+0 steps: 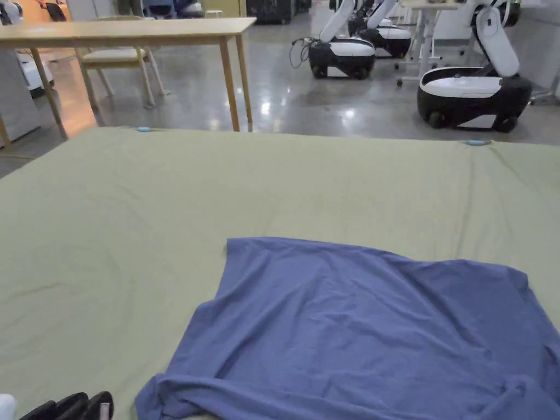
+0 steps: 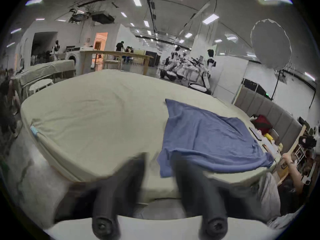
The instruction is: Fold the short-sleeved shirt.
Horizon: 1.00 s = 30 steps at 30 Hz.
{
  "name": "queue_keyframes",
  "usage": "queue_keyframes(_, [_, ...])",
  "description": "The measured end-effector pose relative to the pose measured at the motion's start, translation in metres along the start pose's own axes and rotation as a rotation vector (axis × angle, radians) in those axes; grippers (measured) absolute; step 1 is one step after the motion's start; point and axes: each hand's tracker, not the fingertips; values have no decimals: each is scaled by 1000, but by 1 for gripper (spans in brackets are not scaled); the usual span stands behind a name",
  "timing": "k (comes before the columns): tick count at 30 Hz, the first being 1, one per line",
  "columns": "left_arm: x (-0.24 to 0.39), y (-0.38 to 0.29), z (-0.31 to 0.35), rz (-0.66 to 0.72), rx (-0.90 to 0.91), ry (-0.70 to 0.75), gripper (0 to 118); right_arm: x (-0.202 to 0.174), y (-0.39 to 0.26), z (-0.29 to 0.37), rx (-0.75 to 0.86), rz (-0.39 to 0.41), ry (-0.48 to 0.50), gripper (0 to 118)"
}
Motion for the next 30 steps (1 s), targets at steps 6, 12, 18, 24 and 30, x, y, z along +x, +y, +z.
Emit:
queue_keyframes(6, [4,-11,-70,-75,-123,-14,100,-4,-3,-14,-33,-10,-7,2])
queue_keyframes(12, [11,-19,-103,-128,-168,-14,87,-7,-3,-23,-68,-27,-37,2])
queue_keyframes(18, [23,-23,-99,-193,-145,23,16,-8,-6,-28,-99,-24,-47,2])
queue_keyframes(24, [25,-21,-84,-195,-131,0,8,0,-3,-38,-129,-13,-64,2])
queue_keyframes(30, [30,-20,-68,-218,-109,-6,8,22,-11,-92,-340,52,-145,21])
